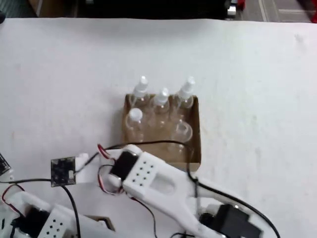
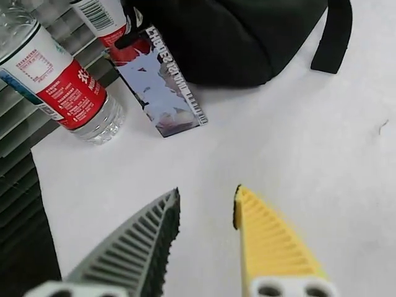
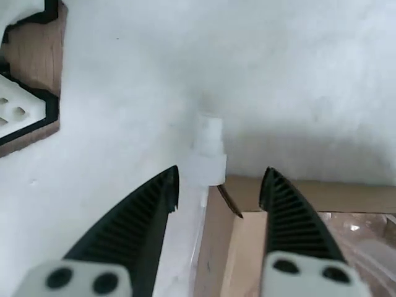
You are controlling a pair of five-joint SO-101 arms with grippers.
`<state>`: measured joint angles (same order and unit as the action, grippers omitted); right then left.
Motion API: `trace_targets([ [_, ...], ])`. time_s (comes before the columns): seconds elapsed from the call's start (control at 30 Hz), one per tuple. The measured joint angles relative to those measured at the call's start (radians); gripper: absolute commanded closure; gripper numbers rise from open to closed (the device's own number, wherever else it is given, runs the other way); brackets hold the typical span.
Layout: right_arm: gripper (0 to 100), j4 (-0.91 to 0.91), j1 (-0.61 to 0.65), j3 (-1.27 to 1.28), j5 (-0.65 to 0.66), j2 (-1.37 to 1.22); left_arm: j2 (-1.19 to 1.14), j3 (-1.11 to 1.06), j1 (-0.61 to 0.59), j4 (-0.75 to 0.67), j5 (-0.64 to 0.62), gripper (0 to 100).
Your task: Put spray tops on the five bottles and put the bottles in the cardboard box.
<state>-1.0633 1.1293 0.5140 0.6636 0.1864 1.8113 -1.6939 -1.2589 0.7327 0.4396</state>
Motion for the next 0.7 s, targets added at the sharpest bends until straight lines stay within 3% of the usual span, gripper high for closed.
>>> trace_targets([
  [0.53,81.7,0.186,-0.066,-0.018,0.011,-0.316,0.000,-0.002,0.014,0.087,0.000,86],
  [0.7,99.1,0.193,-0.074,-0.051,0.008,-0.342,0.000,-0.002,0.014,0.087,0.000,86],
])
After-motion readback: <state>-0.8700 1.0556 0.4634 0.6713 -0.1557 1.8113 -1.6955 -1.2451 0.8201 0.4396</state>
